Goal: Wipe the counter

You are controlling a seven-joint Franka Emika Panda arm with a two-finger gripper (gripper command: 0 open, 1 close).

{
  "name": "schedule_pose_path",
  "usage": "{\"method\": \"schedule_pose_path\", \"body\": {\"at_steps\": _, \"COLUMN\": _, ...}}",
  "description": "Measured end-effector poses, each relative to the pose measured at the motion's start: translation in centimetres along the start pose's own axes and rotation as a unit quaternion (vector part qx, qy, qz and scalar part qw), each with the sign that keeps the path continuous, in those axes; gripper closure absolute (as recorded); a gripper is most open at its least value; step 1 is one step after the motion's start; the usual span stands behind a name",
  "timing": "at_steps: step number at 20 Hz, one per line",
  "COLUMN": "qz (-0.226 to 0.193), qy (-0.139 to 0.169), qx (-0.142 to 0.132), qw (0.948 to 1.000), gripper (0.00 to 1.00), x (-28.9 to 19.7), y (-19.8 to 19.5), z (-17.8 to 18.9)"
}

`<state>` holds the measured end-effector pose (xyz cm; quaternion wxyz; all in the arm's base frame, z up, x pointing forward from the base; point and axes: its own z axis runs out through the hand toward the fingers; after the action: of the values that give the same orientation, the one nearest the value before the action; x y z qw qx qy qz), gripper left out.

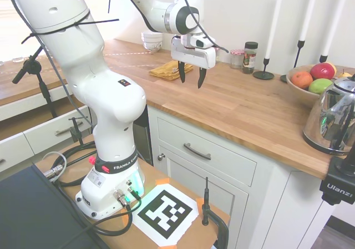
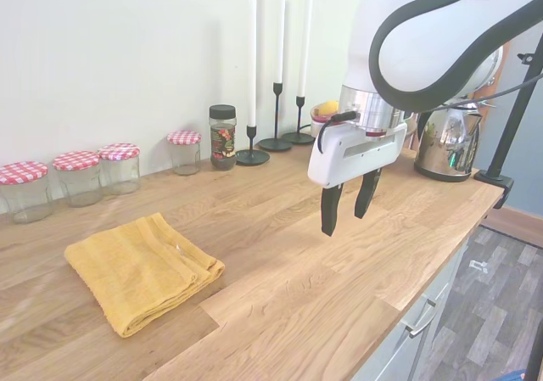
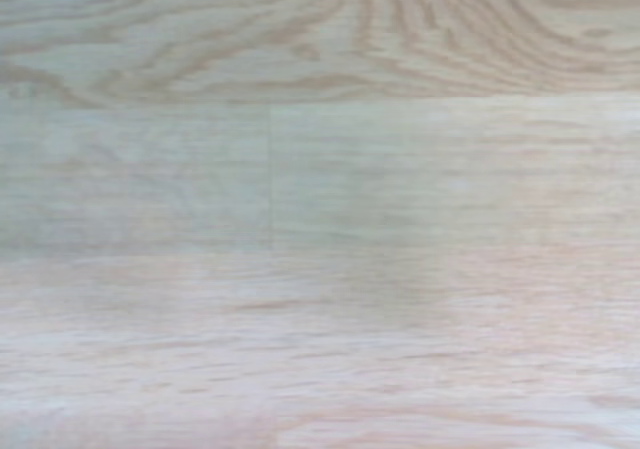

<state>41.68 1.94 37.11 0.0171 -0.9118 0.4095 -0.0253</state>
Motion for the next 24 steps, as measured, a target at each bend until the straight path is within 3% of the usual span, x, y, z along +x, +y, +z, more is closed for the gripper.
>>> {"method": "schedule_pose_path", "body": {"at_steps": 10, "qz": -0.014, "qy": 0.005, "qx": -0.011, "qw": 0.9998, "gripper": 0.00, "x": 0.1, "y": -2.7, "z": 0.1}}
{"method": "schedule_pose_path", "body": {"at_steps": 24, "qz": -0.062, "qy": 0.026, "qx": -0.020, "qw": 0.9976, "gripper": 0.00, "x": -3.7, "y": -14.5, "z": -2.6}}
